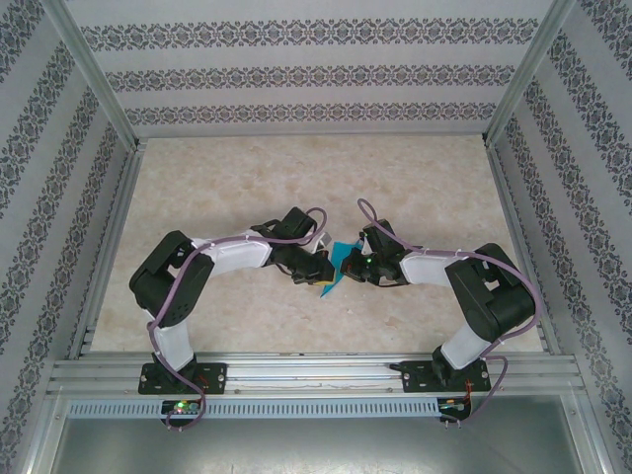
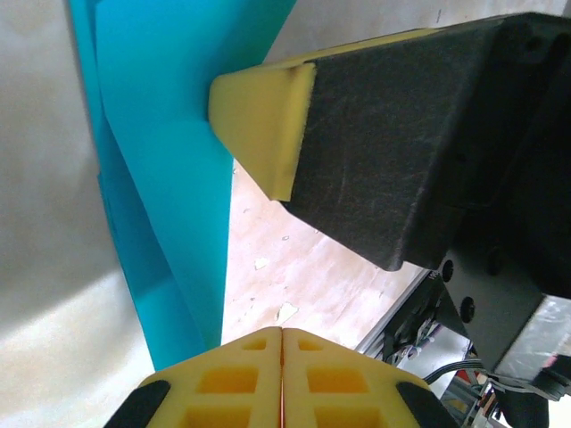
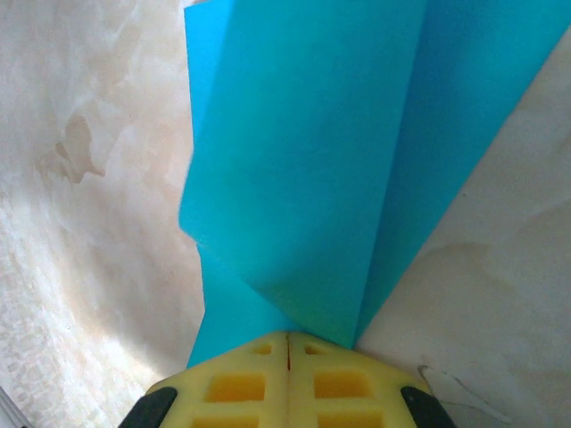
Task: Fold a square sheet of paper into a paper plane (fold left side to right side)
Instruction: Fold the wing for the fifth time at the center of the table.
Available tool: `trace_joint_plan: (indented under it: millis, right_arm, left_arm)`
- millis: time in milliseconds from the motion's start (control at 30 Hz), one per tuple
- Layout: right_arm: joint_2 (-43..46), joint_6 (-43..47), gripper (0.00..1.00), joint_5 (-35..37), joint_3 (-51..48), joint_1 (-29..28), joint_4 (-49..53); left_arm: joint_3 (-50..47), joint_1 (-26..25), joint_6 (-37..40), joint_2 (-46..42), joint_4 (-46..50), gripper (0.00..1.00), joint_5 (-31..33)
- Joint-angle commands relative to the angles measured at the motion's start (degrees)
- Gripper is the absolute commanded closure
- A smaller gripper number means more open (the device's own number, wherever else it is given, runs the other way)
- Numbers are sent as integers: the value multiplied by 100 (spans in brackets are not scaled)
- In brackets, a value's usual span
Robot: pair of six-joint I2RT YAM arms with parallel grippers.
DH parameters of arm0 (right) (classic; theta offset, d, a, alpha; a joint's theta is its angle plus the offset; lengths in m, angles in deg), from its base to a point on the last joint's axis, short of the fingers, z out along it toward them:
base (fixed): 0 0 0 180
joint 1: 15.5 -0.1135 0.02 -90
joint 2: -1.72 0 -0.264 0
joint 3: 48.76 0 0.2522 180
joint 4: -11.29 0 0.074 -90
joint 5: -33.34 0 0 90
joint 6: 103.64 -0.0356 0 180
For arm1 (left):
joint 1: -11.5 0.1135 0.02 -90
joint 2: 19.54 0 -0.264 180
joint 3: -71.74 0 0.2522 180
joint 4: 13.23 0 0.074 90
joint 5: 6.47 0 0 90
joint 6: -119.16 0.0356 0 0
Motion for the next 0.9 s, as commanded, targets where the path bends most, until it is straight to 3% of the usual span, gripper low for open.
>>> trace_joint_plan:
  millis: [0, 867]
  right_arm:
    - [-283, 82, 100, 232, -179, 17, 818]
    - [-344, 124, 100, 239, -101, -9, 918]
  left_arm:
    - [133, -70, 73, 147, 184, 91, -45]
    - [-265, -85, 199, 483, 115, 91, 259]
